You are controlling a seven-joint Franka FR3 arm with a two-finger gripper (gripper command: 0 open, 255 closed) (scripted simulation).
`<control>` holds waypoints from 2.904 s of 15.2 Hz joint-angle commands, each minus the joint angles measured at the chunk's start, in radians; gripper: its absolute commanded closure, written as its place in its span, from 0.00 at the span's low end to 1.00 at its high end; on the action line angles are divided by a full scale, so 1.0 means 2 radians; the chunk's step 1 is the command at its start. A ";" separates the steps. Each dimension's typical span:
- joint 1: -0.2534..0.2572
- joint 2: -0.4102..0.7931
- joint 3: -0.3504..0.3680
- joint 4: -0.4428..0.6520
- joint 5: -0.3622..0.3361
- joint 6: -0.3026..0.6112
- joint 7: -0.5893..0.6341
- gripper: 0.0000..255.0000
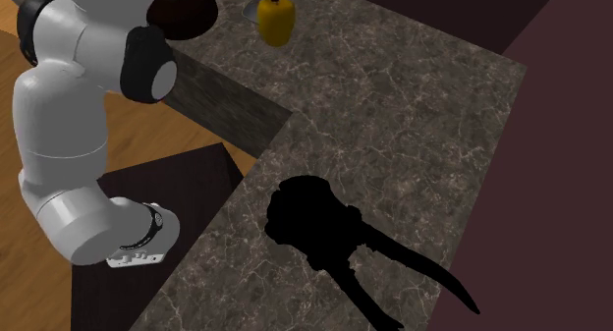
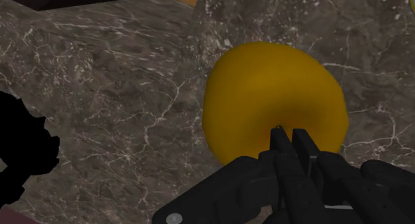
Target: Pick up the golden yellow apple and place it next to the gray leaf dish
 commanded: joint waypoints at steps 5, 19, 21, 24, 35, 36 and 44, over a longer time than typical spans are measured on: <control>0.050 0.065 -0.009 0.081 -0.016 -0.018 0.017 1.00; 0.009 0.033 0.000 -0.076 -0.008 0.096 0.050 1.00; 0.006 0.033 0.000 -0.090 -0.009 0.109 0.053 1.00; 0.004 0.033 0.000 -0.100 -0.010 0.119 0.056 1.00; 0.004 0.033 0.000 -0.100 -0.010 0.119 0.056 0.00; 0.004 0.033 0.000 -0.100 -0.010 0.119 0.056 0.00; 0.035 0.056 -0.003 0.003 -0.013 0.043 0.041 0.00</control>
